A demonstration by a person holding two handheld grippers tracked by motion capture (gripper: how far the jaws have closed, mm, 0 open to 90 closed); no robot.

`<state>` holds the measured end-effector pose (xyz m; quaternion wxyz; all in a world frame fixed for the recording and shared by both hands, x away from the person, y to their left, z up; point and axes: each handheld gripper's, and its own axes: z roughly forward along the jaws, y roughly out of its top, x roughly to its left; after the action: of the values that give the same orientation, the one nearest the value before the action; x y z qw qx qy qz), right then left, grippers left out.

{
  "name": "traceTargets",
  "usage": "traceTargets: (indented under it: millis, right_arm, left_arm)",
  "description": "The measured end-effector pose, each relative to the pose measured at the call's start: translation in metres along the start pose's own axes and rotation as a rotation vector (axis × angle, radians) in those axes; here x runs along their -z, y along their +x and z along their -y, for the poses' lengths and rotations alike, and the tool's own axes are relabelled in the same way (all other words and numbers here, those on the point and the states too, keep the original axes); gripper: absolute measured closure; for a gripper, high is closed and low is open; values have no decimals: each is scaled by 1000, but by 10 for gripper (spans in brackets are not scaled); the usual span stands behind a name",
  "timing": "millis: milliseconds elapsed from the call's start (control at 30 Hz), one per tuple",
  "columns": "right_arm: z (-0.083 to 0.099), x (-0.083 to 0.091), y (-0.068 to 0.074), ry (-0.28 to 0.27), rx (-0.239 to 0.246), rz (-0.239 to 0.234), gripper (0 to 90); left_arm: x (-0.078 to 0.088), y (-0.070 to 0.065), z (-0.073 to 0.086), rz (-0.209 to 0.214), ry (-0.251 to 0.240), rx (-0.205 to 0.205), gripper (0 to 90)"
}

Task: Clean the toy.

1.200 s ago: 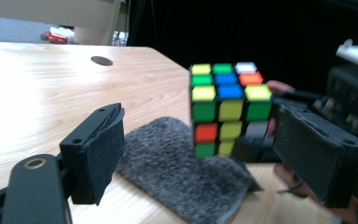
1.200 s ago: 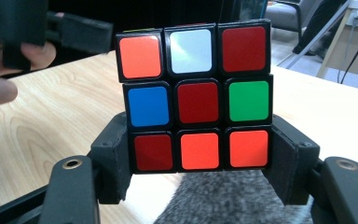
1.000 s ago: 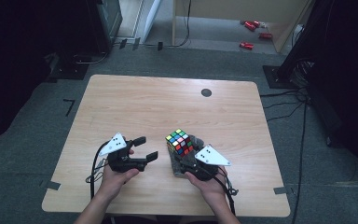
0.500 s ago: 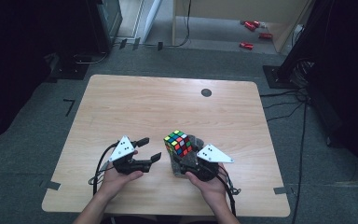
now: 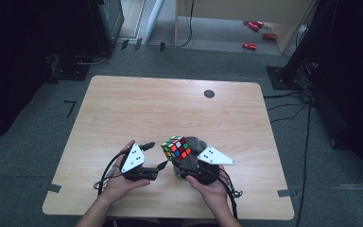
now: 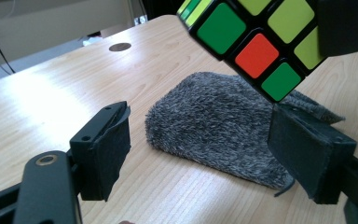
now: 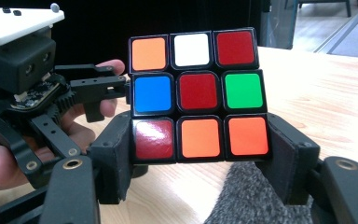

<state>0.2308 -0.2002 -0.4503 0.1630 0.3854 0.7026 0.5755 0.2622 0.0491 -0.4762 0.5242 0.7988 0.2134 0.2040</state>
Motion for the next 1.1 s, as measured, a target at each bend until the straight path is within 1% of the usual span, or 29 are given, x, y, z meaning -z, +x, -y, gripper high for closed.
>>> traceTargets:
  millis: [33, 100, 267, 300, 367, 500, 633, 733, 800, 833, 933, 1000, 1100]
  right_arm:
    - [0, 0, 0, 1, 1, 0, 345]
    - [-1, 0, 0, 6, -15, -10, 345]
    - [-2, 1, 1, 2, -38, -27, 345]
    - [-2, 1, 1, 5, -45, -35, 345]
    - [-2, 0, 2, 15, -55, -45, 346]
    - [-1, -3, 2, 43, -81, -54, 345]
    - [1, -7, 4, 70, -108, -62, 345]
    - [4, -11, 7, 90, -113, -63, 345]
    - [4, -12, 7, 97, -131, -66, 345]
    - [5, -12, 6, 101, -137, -68, 345]
    - [6, -13, 2, 124, -201, -79, 345]
    - [7, -13, 0, 137, -221, -85, 345]
    - [7, -15, -2, 157, -263, -114, 344]
  left_arm:
    - [0, -1, 0, -3, -2, -14, 211]
    - [-1, -4, 0, -6, -9, -40, 211]
    - [-5, -11, 3, -23, -37, -128, 195]
    - [-5, -11, 3, -25, -37, -138, 189]
    - [-7, -12, 4, -39, -35, -146, 183]
    - [-6, -12, 5, -72, -70, -174, 168]
    - [-5, -15, 5, -63, -87, -200, 168]
    - [-4, -18, 4, -81, -102, -230, 171]
    - [-4, -19, 4, -69, -106, -232, 191]
    - [-4, -20, 5, -64, -103, -242, 209]
    - [-5, -23, 6, -57, -98, -263, 260]
    - [-5, -23, 6, -57, -97, -271, 263]
    - [-4, -23, 6, -41, -101, -265, 264]
